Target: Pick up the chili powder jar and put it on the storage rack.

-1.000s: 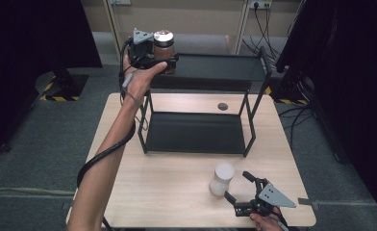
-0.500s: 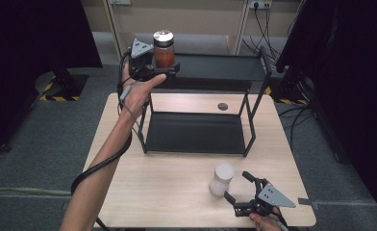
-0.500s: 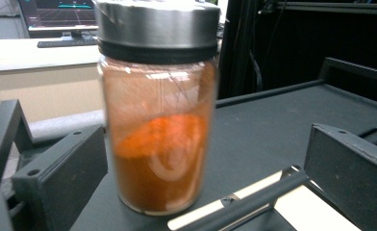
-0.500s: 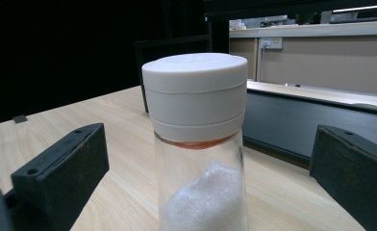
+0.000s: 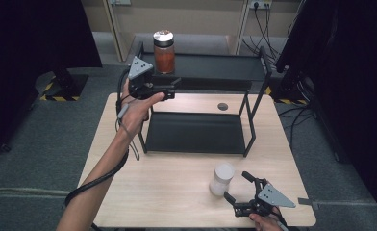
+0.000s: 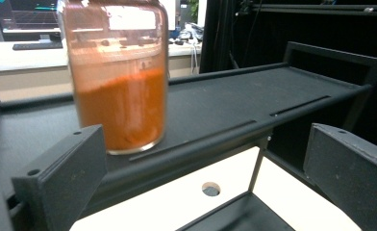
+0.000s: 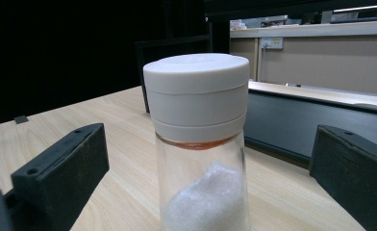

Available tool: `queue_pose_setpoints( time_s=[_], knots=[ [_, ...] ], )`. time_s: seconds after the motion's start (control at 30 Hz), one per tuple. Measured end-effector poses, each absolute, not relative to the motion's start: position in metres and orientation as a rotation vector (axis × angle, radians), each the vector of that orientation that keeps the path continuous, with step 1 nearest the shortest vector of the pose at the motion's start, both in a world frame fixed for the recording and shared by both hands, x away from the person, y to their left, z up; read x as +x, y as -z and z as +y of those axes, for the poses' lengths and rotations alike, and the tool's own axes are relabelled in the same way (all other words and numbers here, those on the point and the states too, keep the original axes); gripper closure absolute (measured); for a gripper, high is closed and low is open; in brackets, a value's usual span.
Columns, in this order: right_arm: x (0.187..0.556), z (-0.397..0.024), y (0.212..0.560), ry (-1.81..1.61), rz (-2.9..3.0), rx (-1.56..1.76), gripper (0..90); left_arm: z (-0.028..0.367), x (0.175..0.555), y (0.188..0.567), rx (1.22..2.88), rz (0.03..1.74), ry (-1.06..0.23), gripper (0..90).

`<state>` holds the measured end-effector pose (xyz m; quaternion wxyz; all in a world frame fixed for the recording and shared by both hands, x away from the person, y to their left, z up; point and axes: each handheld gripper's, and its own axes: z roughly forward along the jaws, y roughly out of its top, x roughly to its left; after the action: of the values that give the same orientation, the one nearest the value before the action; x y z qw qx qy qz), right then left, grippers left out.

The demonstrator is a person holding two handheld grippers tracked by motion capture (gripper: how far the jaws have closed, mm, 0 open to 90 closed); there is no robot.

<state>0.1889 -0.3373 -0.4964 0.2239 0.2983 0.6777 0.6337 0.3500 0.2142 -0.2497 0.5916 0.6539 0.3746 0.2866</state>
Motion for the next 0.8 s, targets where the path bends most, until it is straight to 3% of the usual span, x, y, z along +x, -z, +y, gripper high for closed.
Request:
queue_pose_setpoints(
  time_s=[0.8],
  knots=[
    [0.189, -0.336, 0.496, -1.753, 1.869, 0.826, 0.3, 0.227, 0.303, 0.3, 1.523, 0.759, -0.6, 0.8]
  ],
)
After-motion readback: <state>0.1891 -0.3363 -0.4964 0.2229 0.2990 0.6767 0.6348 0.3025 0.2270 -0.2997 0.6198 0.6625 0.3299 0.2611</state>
